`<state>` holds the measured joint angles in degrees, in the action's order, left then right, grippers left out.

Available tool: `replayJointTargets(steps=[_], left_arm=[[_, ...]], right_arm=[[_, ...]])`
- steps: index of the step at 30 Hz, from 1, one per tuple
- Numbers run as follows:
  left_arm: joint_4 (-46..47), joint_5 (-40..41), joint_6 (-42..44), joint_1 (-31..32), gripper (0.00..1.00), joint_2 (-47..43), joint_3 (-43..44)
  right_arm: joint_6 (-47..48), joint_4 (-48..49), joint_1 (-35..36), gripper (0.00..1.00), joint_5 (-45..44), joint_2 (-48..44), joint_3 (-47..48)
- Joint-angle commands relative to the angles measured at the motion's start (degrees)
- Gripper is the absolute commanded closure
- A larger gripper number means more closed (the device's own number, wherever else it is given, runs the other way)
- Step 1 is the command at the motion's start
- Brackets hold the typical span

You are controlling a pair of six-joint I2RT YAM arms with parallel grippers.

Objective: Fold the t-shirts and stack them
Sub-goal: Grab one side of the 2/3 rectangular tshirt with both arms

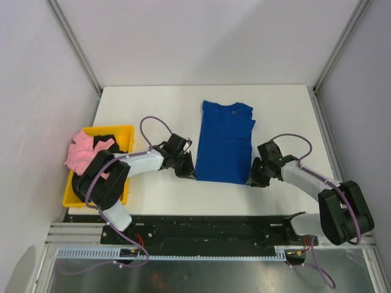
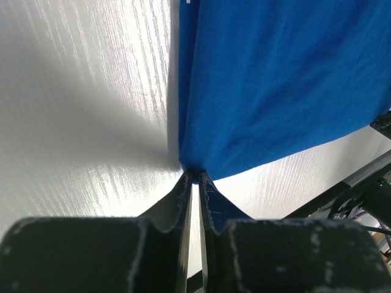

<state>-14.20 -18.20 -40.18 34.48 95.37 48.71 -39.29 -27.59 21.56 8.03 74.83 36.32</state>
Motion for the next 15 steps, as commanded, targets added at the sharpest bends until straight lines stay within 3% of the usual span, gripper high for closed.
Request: replayJointTargets(steps=[1, 7, 15], left_arm=[[0.8, 0.1, 0.1, -0.2, 0.88, -1.6, -0.6], [0.8, -0.3, -0.3, -0.1, 0.86, -3.6, -1.1], [0.7, -0.6, -0.8, -1.0, 0.74, -8.2, -2.4]], right_arm=[[-0.5, 1.9, -0.3, 0.65, -0.7, -0.9, -0.5], [-0.9, 3.1, -1.0, 0.63, -0.3, -0.9, -1.5], [-1.4, 4.2, -1.2, 0.69, -0.9, -0.2, -1.9]])
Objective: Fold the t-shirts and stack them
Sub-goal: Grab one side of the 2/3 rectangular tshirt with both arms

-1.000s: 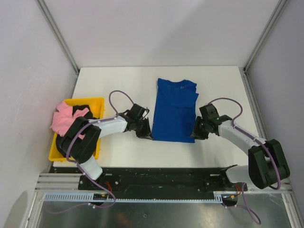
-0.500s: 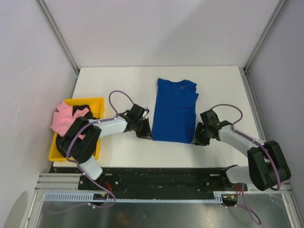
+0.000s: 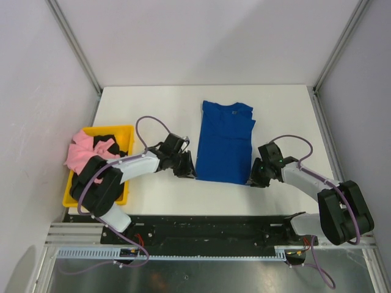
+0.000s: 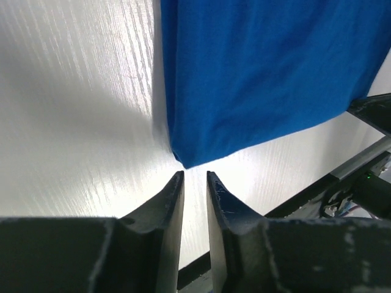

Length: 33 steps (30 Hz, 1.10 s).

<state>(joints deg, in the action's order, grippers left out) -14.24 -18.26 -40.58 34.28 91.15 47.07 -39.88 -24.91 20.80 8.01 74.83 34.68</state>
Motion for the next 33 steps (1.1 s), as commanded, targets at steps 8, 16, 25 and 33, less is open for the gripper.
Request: replayJointTargets(steps=[8, 16, 25, 33], left_arm=[[0.5, 0.1, -1.0, -1.8, 0.62, -3.4, -1.1], [0.9, 0.7, -0.9, -1.7, 0.63, 1.3, 0.9], [1.6, 0.9, -1.4, -0.9, 0.63, 3.7, 1.4], [2.1, 0.6, -1.7, -0.3, 0.63, 4.3, 1.6]], right_arm=[[-1.1, 2.4, -0.5, 0.84, -0.6, 0.4, -0.2], [-1.2, 2.6, -0.3, 0.87, -0.4, 0.6, -0.2], [-1.2, 2.2, -0.1, 0.87, -0.6, 0.2, -0.2], [-1.3, 2.4, 0.1, 0.87, -0.6, 0.4, -0.2]])
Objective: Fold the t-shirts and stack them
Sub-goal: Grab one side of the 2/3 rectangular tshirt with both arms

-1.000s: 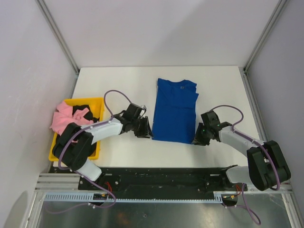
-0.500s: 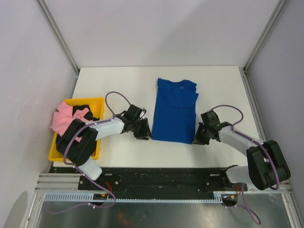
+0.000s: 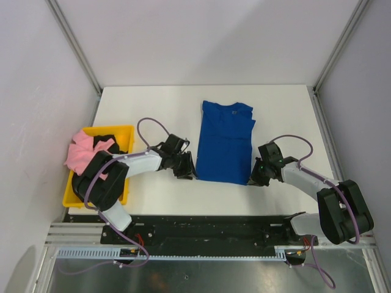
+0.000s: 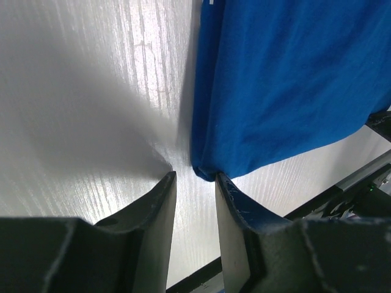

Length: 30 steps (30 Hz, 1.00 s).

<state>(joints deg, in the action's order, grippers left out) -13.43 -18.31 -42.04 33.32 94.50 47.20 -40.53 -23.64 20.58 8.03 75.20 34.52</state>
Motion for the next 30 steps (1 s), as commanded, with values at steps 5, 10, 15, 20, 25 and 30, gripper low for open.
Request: replayJointTargets(steps=[5, 10, 15, 20, 25, 30], left_arm=[[1.6, 0.4, -0.5, 1.1, 0.63, 1.7, 1.9], [1.6, 0.6, -0.9, 1.2, 0.65, 1.8, 1.8], [1.6, 0.1, -0.9, 1.2, 0.72, 0.0, 1.6], [1.6, -0.1, -1.1, 1.2, 0.84, -2.1, 0.9], [1.6, -0.1, -1.2, 1.2, 0.89, -2.7, 0.5], [1.6, 0.1, -1.2, 1.2, 0.81, -3.3, 0.5]], right_arm=[[-0.6, 1.4, 0.4, 0.88, -0.5, 0.3, -0.1], [-0.5, 1.4, 0.3, 0.88, -0.4, 0.4, -0.1], [-0.5, 1.5, 0.3, 0.89, -0.2, 0.8, -0.1], [-0.5, 1.7, 0.3, 0.89, -0.1, 0.8, -0.1], [-0.5, 1.6, 0.3, 0.90, -0.1, 0.9, -0.1], [-0.5, 1.7, 0.3, 0.90, -0.2, 0.9, -0.1]])
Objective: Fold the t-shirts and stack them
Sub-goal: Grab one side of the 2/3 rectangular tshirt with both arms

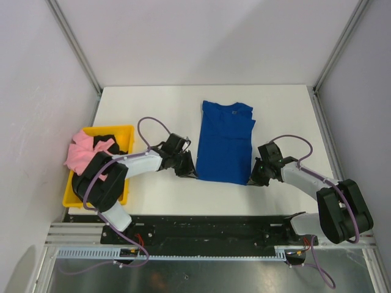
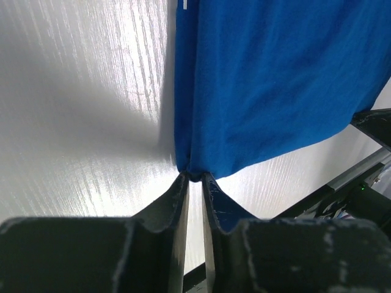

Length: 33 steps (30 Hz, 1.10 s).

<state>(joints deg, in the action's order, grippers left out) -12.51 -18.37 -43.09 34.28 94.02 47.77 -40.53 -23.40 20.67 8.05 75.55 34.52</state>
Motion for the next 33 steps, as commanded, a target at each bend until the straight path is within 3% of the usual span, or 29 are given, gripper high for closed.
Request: replayJointTargets(steps=[1, 7, 19, 33], left_arm=[[0.7, 0.2, -0.2, 0.3, 0.79, -2.9, -0.2], [0.7, 0.2, 0.0, 0.3, 0.74, -3.1, -0.2], [0.7, 0.5, 0.3, 0.3, 0.77, -4.6, -0.9], [0.7, 1.3, 0.3, 0.2, 0.65, 0.7, 0.8]], right_arm=[[-0.5, 1.5, 0.3, 0.90, -0.2, 0.5, -0.1], [-0.6, 1.6, 0.4, 0.91, -0.4, 0.8, -0.1], [-0.8, 2.4, 0.8, 0.91, -0.2, 2.1, -0.1], [-0.6, 2.2, 0.8, 0.92, -0.1, 1.9, -0.1]])
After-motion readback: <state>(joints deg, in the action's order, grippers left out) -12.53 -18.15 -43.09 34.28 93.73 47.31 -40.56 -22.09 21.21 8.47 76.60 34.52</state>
